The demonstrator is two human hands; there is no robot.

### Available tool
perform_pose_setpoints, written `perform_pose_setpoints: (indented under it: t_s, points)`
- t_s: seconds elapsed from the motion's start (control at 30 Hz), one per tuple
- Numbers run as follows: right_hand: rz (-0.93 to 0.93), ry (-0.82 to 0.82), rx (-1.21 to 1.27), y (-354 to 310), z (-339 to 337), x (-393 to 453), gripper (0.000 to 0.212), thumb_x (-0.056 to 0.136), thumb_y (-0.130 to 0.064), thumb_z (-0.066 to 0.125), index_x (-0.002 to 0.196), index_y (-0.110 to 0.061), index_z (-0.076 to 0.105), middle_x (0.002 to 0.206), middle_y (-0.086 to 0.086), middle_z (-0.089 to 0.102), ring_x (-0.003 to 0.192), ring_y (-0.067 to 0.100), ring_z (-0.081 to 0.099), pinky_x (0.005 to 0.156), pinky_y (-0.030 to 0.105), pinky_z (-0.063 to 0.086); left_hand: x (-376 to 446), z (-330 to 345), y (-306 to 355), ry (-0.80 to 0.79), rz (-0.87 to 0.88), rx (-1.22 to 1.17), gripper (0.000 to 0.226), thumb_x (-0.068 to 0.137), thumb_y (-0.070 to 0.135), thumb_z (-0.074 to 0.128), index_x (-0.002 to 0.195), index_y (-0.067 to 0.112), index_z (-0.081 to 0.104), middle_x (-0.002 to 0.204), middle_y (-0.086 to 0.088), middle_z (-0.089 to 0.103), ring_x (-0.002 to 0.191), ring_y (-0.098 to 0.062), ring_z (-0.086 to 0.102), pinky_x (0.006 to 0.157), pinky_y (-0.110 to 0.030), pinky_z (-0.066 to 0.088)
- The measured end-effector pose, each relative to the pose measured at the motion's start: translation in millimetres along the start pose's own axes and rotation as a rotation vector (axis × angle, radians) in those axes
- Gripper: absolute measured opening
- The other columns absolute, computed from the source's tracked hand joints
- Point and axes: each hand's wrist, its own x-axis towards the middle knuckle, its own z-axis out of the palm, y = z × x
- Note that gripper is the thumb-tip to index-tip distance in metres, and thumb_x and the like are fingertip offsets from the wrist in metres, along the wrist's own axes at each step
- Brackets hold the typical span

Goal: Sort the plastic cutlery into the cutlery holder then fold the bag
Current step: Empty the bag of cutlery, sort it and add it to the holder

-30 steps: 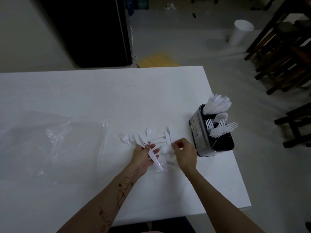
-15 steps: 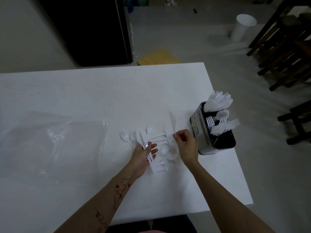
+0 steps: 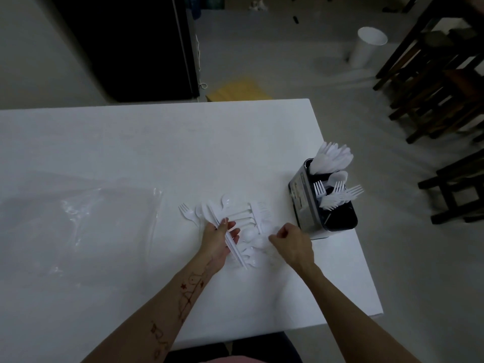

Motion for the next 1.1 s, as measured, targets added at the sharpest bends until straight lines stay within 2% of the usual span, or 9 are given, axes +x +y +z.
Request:
perform_pose_setpoints:
  t_s: [0.1, 0.33, 0.47, 0.57, 0.7, 0.8, 0.9, 1.03, 1.1]
  points:
    - [0.027, -0.134, -0.131, 7, 4, -5, 0.027, 0.072, -0.040, 0.077, 0.078, -0.021, 0.059, 0.081, -0.003, 0.063, 0.077, 0.017, 0.060, 0.065, 0.025, 0.043, -1, -3, -2, 0.008, -0.009, 0.007, 0.007, 0.099, 0.017, 0.048, 0.100, 0.012, 0.052, 0.095, -0.004, 0.063, 0.084, -0.020, 0.061, 0.081, -0.032, 0.051]
    - [-0.005, -0.108, -0.176, 6, 7, -8, 0.018, 0.081, -0.029, 0.070, 0.083, -0.015, 0.059, 0.090, 0.005, 0.065, 0.085, 0.024, 0.063, 0.068, 0.027, 0.045, -3, -5, -4, -0.054, 0.001, 0.041, 0.010, 0.094, 0.003, 0.055, 0.102, 0.009, 0.056, 0.096, -0.005, 0.063, 0.084, -0.018, 0.060, 0.088, -0.033, 0.049]
    - [-0.103, -0.016, 0.054, 8, 4, -12, 0.015, 0.082, -0.022, 0.070, 0.077, -0.015, 0.058, 0.076, 0.000, 0.066, 0.071, 0.019, 0.063, 0.066, 0.033, 0.055, -3, -7, -4, -0.088, 0.036, 0.044, 0.018, 0.095, 0.002, 0.052, 0.111, 0.008, 0.053, 0.104, -0.007, 0.064, 0.091, -0.020, 0.063, 0.088, -0.032, 0.049]
    - [-0.231, -0.184, 0.283, -3, -3, -21, 0.013, 0.082, -0.023, 0.075, 0.079, -0.015, 0.065, 0.071, 0.000, 0.071, 0.063, 0.013, 0.067, 0.052, 0.025, 0.051, -3, -6, -3, -0.166, 0.061, 0.042, 0.025, 0.092, 0.008, 0.059, 0.116, 0.007, 0.053, 0.113, -0.010, 0.063, 0.101, -0.024, 0.063, 0.087, -0.031, 0.051]
    - [-0.285, -0.427, 0.261, -17, -4, -26, 0.007, 0.082, -0.020, 0.074, 0.084, -0.013, 0.073, 0.076, 0.001, 0.075, 0.065, 0.013, 0.070, 0.049, 0.020, 0.047, -2, -2, 0, -0.219, 0.072, 0.058, 0.031, 0.089, 0.007, 0.062, 0.119, 0.002, 0.054, 0.110, -0.012, 0.064, 0.098, -0.024, 0.064, 0.082, -0.031, 0.053]
    - [-0.236, -0.161, 0.300, -13, 2, -20, 0.006, 0.084, -0.022, 0.074, 0.085, -0.017, 0.072, 0.076, -0.005, 0.072, 0.067, 0.014, 0.069, 0.054, 0.020, 0.050, -1, -7, 5, -0.097, 0.104, 0.025, 0.028, 0.092, -0.003, 0.054, 0.119, 0.002, 0.050, 0.100, -0.011, 0.062, 0.082, -0.018, 0.062, 0.075, -0.026, 0.054]
    - [-0.303, 0.139, 0.047, 0, 7, -16, 0.019, 0.082, -0.032, 0.074, 0.097, -0.027, 0.064, 0.087, -0.011, 0.061, 0.070, 0.006, 0.060, 0.065, 0.028, 0.053, 2, -24, 10, 0.009, 0.182, -0.031, 0.028, 0.093, -0.005, 0.052, 0.119, 0.004, 0.045, 0.091, -0.009, 0.060, 0.071, -0.014, 0.060, 0.064, -0.019, 0.056]
    - [-0.654, -0.127, -0.392, 4, 28, -28, 0.052, 0.086, -0.042, 0.068, 0.133, -0.038, 0.049, 0.131, -0.005, 0.047, 0.111, 0.014, 0.050, 0.073, 0.035, 0.056, 4, -48, 10, 0.086, 0.243, -0.012, 0.026, 0.092, -0.004, 0.053, 0.116, 0.004, 0.048, 0.090, -0.007, 0.060, 0.074, -0.015, 0.059, 0.071, -0.028, 0.055]
    - [-0.800, -0.124, -0.543, 7, 42, -33, 0.056, 0.087, -0.034, 0.068, 0.138, -0.037, 0.045, 0.143, 0.002, 0.041, 0.119, 0.022, 0.047, 0.066, 0.038, 0.058, 2, -56, 8, 0.097, 0.257, -0.006, 0.025, 0.093, -0.004, 0.051, 0.117, 0.004, 0.048, 0.091, -0.007, 0.060, 0.076, -0.016, 0.059, 0.076, -0.031, 0.052]
